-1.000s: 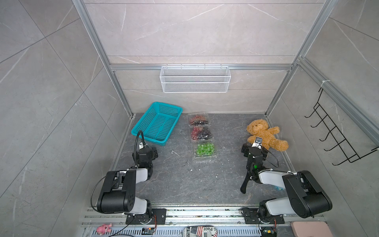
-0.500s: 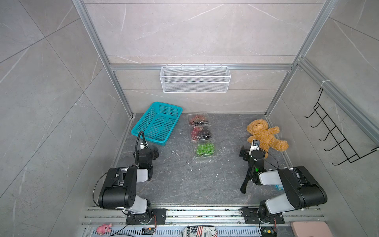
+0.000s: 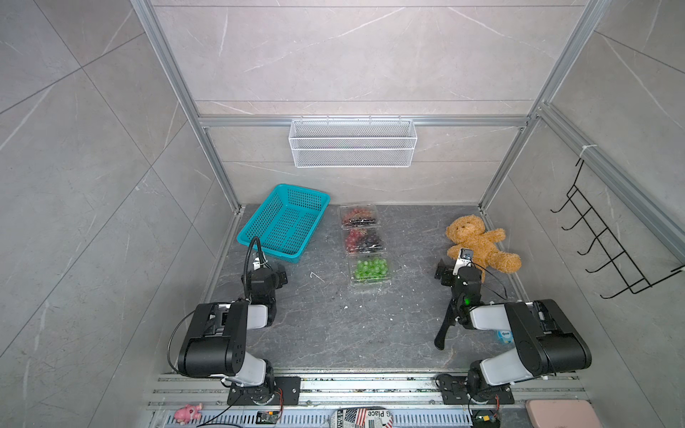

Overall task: Pack grapes into containers
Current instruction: Reset both arms

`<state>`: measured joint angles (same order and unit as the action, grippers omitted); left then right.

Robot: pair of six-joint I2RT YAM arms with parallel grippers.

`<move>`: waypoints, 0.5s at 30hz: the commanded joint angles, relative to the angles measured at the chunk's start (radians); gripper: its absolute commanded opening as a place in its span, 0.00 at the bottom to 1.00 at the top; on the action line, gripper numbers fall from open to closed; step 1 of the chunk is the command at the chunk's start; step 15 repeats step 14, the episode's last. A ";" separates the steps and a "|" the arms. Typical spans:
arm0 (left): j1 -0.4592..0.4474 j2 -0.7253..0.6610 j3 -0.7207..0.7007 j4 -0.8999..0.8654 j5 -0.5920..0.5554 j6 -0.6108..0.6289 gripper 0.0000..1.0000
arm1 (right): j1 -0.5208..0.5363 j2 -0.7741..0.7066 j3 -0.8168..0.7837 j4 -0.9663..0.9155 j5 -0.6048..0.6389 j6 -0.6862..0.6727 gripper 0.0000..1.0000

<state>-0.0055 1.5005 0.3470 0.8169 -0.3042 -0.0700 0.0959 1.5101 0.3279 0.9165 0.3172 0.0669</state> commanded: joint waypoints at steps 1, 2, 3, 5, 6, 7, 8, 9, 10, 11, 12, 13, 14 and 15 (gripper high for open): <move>0.006 -0.002 -0.003 0.056 0.006 0.025 1.00 | -0.001 -0.008 0.012 -0.016 -0.009 0.013 0.99; 0.005 -0.002 -0.003 0.056 0.005 0.024 1.00 | -0.001 -0.008 0.012 -0.017 -0.010 0.013 0.99; 0.005 -0.002 -0.003 0.056 0.006 0.026 1.00 | -0.001 -0.007 0.012 -0.016 -0.008 0.013 1.00; 0.006 -0.002 -0.002 0.056 0.006 0.025 1.00 | -0.001 -0.005 0.015 -0.020 -0.010 0.012 1.00; 0.005 -0.002 -0.003 0.056 0.006 0.025 1.00 | -0.001 -0.005 0.016 -0.022 -0.010 0.010 0.99; 0.006 -0.002 -0.003 0.055 0.006 0.025 1.00 | -0.001 -0.004 0.016 -0.024 -0.010 0.011 1.00; 0.006 -0.002 -0.002 0.056 0.006 0.025 1.00 | -0.001 -0.004 0.017 -0.025 -0.010 0.011 0.99; 0.006 -0.002 -0.003 0.056 0.007 0.026 1.00 | -0.001 -0.004 0.017 -0.025 -0.010 0.011 0.99; 0.006 -0.001 -0.003 0.056 0.005 0.025 1.00 | 0.000 -0.004 0.016 -0.024 -0.010 0.011 0.99; 0.006 -0.003 -0.003 0.056 0.005 0.025 1.00 | 0.000 -0.004 0.017 -0.022 -0.011 0.011 0.99; 0.006 -0.002 -0.002 0.056 0.007 0.025 1.00 | -0.001 -0.005 0.016 -0.022 -0.010 0.012 1.00; 0.006 -0.002 -0.003 0.056 0.007 0.025 1.00 | -0.001 -0.005 0.016 -0.021 -0.010 0.011 1.00; 0.006 -0.002 -0.003 0.056 0.006 0.025 1.00 | -0.001 -0.008 0.012 -0.018 -0.010 0.013 1.00; 0.006 -0.002 -0.003 0.056 0.006 0.025 1.00 | -0.001 -0.008 0.012 -0.018 -0.010 0.013 1.00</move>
